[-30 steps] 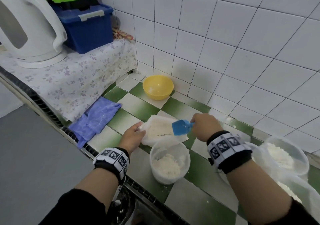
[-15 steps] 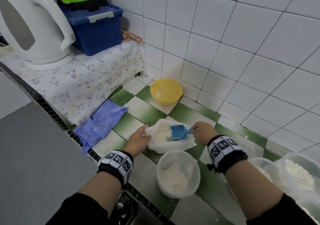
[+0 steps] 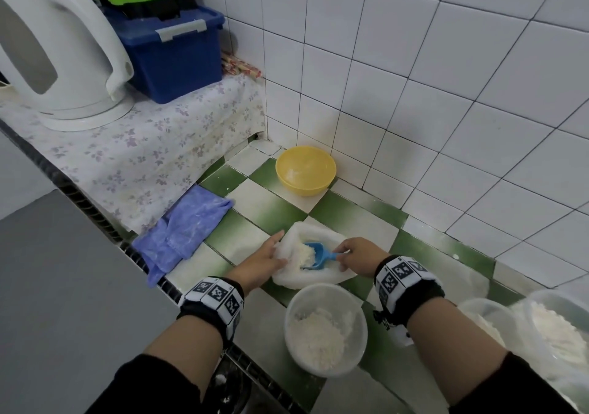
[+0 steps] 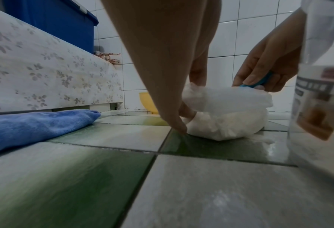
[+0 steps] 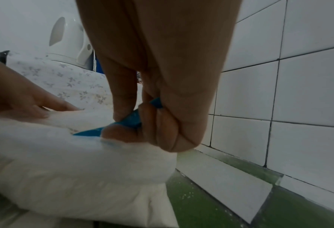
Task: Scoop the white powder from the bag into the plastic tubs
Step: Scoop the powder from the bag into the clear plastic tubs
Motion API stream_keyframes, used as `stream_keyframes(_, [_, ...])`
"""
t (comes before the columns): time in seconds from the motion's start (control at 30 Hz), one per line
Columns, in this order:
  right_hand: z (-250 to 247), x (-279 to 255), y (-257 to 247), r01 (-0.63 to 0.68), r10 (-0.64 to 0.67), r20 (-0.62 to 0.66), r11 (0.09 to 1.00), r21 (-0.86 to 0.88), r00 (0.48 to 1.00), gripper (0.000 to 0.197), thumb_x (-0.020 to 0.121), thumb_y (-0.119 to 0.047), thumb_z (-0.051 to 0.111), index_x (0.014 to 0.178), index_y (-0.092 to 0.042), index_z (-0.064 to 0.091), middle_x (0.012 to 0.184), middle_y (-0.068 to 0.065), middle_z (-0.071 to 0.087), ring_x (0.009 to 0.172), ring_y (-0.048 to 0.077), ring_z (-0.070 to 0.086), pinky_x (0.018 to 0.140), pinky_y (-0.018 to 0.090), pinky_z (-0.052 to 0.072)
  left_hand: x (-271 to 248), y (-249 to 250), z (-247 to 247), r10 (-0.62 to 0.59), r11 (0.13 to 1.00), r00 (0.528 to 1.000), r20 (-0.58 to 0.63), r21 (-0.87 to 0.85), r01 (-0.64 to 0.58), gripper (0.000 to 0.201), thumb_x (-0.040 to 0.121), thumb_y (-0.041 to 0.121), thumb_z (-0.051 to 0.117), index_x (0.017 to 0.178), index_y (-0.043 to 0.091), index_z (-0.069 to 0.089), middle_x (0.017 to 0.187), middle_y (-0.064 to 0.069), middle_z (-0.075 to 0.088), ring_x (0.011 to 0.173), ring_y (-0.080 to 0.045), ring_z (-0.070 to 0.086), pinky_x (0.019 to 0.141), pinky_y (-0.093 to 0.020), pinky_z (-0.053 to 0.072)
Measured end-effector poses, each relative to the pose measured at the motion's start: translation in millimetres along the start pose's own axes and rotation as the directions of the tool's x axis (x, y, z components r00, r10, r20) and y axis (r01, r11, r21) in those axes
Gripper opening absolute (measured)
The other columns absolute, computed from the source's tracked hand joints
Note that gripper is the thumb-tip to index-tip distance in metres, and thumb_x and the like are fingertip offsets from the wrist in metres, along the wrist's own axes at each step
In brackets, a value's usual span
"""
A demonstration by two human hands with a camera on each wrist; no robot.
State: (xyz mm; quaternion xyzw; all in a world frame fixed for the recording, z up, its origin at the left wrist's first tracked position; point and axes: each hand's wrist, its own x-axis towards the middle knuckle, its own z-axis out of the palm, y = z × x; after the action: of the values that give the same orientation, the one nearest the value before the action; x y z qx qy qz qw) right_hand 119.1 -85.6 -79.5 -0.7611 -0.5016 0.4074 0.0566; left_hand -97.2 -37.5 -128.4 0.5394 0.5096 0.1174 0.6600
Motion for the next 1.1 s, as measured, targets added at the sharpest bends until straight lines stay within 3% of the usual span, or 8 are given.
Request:
stream_keyframes(0.17, [-0.8,-4.6,0.5,-0.004,0.003,0.019,0.999,0.046,1.0,0.024,0.096,-0.019,0.051,0.109,-0.006,0.066,0.07,-0.004,0.059,0.058,0.004,0.046,0.055,0.015,0.035,-0.8,-1.0,0.8,0.005,1.0,1.0,-0.019,0.021,-0.004,0.072,0.096,0.011,0.058,0.154,0.032,0.02,0.155,-0.004,0.035,0.139,-0.022,0.039,0.116,-0.042,0.033])
stream_keyframes(0.3, [-5.3,-12.6,1.8,-0.055,0.051,0.027,0.987,0.15,0.998,0.023,0.095,-0.016,0.052,0.111,-0.007,0.065,0.071,-0.004,0.058,0.054,0.003,0.044,0.049,0.013,0.032,-4.3,-7.4,1.4,0.032,0.999,0.987,-0.155,-0.002,-0.033,0.071,0.094,0.012,0.062,0.152,0.032,0.026,0.147,-0.012,0.043,0.129,-0.024,0.049,0.112,-0.043,0.038])
stream_keyframes(0.37, [-9.3,-17.0,1.9,-0.068,0.064,0.03,0.981,0.18,0.997,0.023,0.095,-0.012,0.053,0.113,-0.006,0.065,0.07,-0.004,0.057,0.052,0.002,0.042,0.045,0.011,0.031,-7.1,-9.4,1.7,0.052,0.999,0.978,-0.201,0.002,-0.052,0.068,0.093,0.012,0.062,0.151,0.031,0.03,0.142,-0.01,0.047,0.125,-0.023,0.051,0.11,-0.041,0.04])
stream_keyframes(0.6, [-20.9,-36.4,8.0,-0.09,0.103,-0.016,0.927,0.364,0.995,0.023,0.092,-0.009,0.053,0.109,0.0,0.066,0.066,0.002,0.058,0.049,0.01,0.037,0.045,0.019,0.03,-18.1,-10.0,7.0,0.075,0.997,0.96,-0.27,0.018,-0.073,0.056,0.097,0.012,0.056,0.148,0.021,0.035,0.134,-0.007,0.053,0.115,-0.025,0.056,0.105,-0.043,0.045])
stream_keyframes(0.73, [-31.6,-48.6,11.7,-0.117,0.139,-0.022,0.895,0.431,0.99,0.024,0.089,-0.009,0.053,0.106,0.0,0.066,0.067,0.006,0.06,0.051,0.012,0.033,0.048,0.023,0.027,-23.3,-10.8,10.7,0.078,0.997,0.952,-0.297,0.006,-0.08,0.051,0.098,0.012,0.053,0.146,0.016,0.036,0.121,-0.006,0.057,0.094,-0.021,0.055,0.09,-0.035,0.046])
stream_keyframes(0.83, [-41.4,-62.0,14.7,-0.104,0.141,-0.044,0.875,0.472,0.989,0.02,0.087,-0.008,0.055,0.101,-0.002,0.068,0.067,0.008,0.058,0.051,0.013,0.031,0.048,0.023,0.025,-26.3,-12.6,13.4,0.068,0.997,0.951,-0.3,-0.012,-0.075,0.05,0.099,0.013,0.053,0.146,0.015,0.036,0.113,-0.003,0.058,0.092,-0.019,0.056,0.084,-0.031,0.047])
stream_keyframes(0.97, [-53.2,-83.3,25.5,0.017,-0.008,-0.021,0.873,0.488,1.0,0.023,0.089,-0.021,0.06,0.1,-0.003,0.068,0.069,0.009,0.058,0.05,0.011,0.035,0.046,0.021,0.029,-30.0,-16.2,16.5,0.047,0.998,0.953,-0.299,-0.036,-0.06,0.05,0.098,0.016,0.054,0.146,0.018,0.038,0.107,0.001,0.06,0.088,-0.015,0.058,0.072,-0.027,0.049])
stream_keyframes(1.1, [-61.6,-102.5,37.4,0.103,-0.133,0.03,0.874,0.475,0.991,0.018,0.089,-0.023,0.061,0.086,-0.008,0.072,0.065,0.008,0.057,0.049,0.01,0.035,0.046,0.021,0.027,-32.8,-18.6,18.8,0.028,0.998,0.947,-0.319,-0.044,-0.045,0.047,0.097,0.017,0.054,0.142,0.02,0.042,0.105,0.004,0.063,0.094,-0.019,0.06,0.081,-0.034,0.051])
